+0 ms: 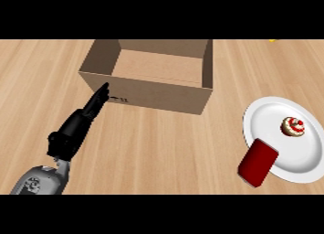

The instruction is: Pick the cupcake from the plate and place it in the cardboard box

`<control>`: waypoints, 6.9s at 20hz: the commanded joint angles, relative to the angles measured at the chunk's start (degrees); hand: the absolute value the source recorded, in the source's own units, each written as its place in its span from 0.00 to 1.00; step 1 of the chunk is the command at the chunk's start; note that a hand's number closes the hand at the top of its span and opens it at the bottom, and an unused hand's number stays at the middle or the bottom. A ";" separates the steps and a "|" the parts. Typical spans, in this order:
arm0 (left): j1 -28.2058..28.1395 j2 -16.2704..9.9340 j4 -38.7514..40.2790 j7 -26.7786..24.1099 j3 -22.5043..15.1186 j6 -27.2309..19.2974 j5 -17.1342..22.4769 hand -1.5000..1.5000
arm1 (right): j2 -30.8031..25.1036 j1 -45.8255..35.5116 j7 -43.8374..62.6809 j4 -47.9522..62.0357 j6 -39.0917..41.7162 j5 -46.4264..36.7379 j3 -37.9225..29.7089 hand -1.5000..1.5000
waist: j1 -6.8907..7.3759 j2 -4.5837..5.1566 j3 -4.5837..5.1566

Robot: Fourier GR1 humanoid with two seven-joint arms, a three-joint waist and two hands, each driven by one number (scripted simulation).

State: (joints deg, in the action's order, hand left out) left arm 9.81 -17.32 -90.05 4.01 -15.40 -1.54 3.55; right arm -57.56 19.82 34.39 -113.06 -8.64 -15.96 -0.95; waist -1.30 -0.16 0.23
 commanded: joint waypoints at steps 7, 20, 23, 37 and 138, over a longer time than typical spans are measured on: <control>2.30 2.49 4.17 -1.95 2.50 3.68 -0.69 0.50 | 6.33 -12.44 16.69 -2.01 11.24 2.89 1.34 0.00 | 1.52 0.24 -0.21; 1.40 4.80 1.78 -0.18 4.74 6.11 -3.68 0.50 | 14.69 -19.67 3.84 20.71 18.29 -4.79 -1.80 0.00 | 1.45 0.19 -0.24; 1.47 6.56 2.25 0.39 4.93 5.91 -4.86 0.50 | 18.27 -20.15 -1.46 26.21 15.65 -9.00 -2.33 0.00 | 1.42 0.19 -0.25; -0.84 7.90 4.71 -5.12 9.15 10.11 -7.73 0.50 | 24.82 -22.64 -4.17 28.29 20.94 -17.00 -6.04 0.00 | 1.31 0.18 -0.23; 0.01 13.77 -0.53 1.64 9.31 12.89 -12.64 0.50 | 57.54 -100.51 21.53 75.61 -6.17 -36.38 23.44 1.00 | 3.56 0.68 -0.16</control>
State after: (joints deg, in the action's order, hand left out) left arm 10.78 -3.97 -89.02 4.67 -5.41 11.26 -9.06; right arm -0.20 -80.74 57.34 -44.59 -10.09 -52.37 23.75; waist 1.96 0.42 0.08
